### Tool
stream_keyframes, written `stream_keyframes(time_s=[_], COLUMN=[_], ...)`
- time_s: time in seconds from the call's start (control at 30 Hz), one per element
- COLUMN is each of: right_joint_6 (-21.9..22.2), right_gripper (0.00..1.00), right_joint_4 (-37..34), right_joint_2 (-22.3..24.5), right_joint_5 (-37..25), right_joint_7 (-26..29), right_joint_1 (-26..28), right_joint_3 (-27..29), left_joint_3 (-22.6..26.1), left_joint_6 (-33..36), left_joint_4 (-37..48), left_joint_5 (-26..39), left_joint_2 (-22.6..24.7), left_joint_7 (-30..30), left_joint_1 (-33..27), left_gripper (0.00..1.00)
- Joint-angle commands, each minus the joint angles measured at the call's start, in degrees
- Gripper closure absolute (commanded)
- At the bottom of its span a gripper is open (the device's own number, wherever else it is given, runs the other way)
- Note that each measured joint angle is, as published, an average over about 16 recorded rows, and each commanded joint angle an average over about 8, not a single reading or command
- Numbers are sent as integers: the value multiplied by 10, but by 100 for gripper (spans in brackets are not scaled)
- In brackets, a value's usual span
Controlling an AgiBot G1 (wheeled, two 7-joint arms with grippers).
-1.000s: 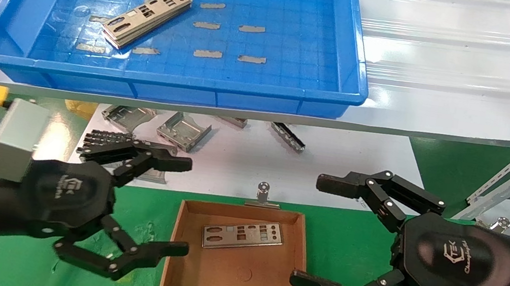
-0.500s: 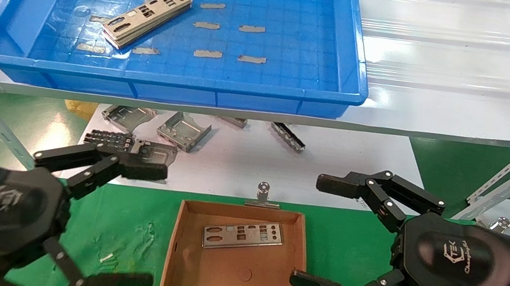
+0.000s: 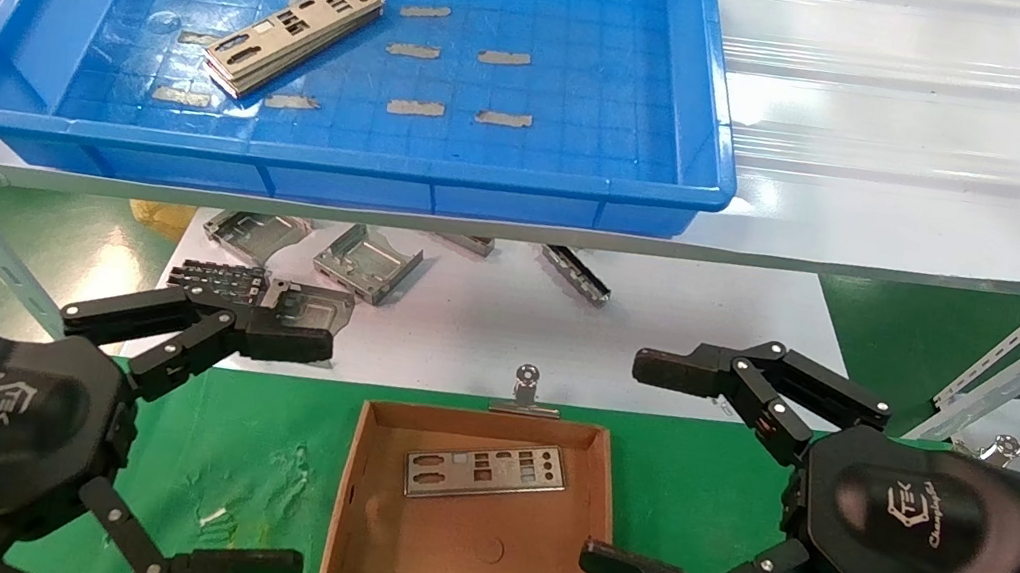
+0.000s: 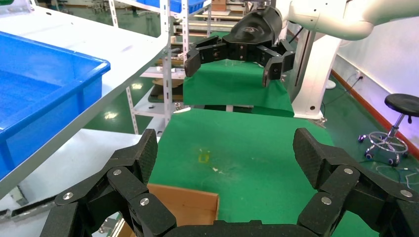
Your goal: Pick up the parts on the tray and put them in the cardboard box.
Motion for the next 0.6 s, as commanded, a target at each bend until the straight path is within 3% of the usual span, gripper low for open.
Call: stream_keyframes(time_s=[0.03, 0.6], right_joint_6=[0, 0], right_gripper=[0, 0], right_joint_4=[0, 0], right_joint_2=[0, 0], right_joint_5=[0, 0], right_joint_7=[0, 0], right_joint_1=[0, 0], right_joint_3=[0, 0], left_joint_3=[1, 4], left_joint_6=[0, -1], left_joint_4=[2, 7], left_joint_5=[1, 3], left_joint_2=[1, 4], left_joint_7=[0, 2], left_joint_1=[-1, -4], left_gripper=[0, 0])
